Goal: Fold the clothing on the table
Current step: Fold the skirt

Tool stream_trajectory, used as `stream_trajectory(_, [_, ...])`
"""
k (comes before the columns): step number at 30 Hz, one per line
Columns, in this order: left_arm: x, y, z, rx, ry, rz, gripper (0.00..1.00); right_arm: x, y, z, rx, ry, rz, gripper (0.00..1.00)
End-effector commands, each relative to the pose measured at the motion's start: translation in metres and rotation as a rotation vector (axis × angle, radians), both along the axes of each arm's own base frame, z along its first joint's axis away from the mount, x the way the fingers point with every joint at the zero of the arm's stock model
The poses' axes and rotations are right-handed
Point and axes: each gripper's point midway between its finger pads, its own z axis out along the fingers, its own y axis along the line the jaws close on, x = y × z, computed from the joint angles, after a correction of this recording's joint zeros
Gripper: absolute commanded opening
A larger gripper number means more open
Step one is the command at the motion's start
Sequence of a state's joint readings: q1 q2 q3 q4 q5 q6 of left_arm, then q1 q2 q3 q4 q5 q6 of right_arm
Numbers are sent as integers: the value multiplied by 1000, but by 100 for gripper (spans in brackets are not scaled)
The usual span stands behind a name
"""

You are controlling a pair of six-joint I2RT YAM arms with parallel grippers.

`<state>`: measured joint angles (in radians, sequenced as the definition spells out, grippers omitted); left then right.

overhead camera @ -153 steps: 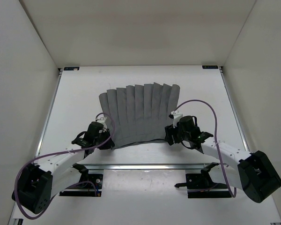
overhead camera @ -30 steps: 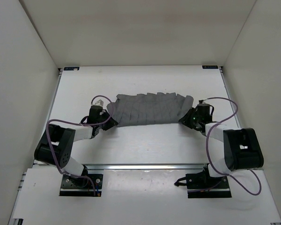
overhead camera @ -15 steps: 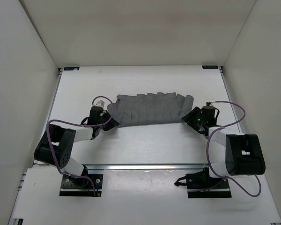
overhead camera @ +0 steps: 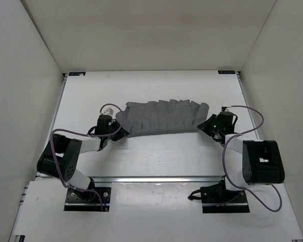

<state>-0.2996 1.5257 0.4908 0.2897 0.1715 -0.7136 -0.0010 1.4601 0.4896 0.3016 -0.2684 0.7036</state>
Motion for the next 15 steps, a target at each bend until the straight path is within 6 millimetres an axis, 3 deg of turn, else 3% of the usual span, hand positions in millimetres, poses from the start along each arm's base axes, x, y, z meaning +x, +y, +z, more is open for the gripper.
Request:
stream_trajectory(1, [-22,0,-15,47,60,-36,0,33,27,91,-35,-325,159,0])
stream_trajectory(3, [-23,2,-16,44,56,-25,0,43,57,132,-59,-421,283,0])
stream_trajectory(4, [-24,0,-14,29,53,-21,0,43,70,137,-46,-433,343,0])
stream_trajectory(6, [-26,2,-15,39,46,-8,0,48,109,169,-27,-510,473,0])
stream_trajectory(7, [-25,2,-13,36,37,-8,0,49,122,166,-14,-505,531,0])
stream_trajectory(8, [-25,3,-14,33,42,0,0,49,148,170,10,-508,612,0])
stream_trajectory(9, [-27,4,-16,38,47,0,0,48,173,186,14,-544,684,0])
stream_trajectory(10, [-26,3,-15,39,44,-9,0,43,197,171,13,-520,766,0])
stream_trajectory(12, [-27,5,-17,41,52,4,0,41,241,167,16,-513,884,0])
stream_trajectory(13, [-28,6,-18,40,53,5,0,34,263,176,21,-531,942,0])
stream_trajectory(15, [-27,6,-16,40,37,1,0,24,290,158,45,-479,1026,0])
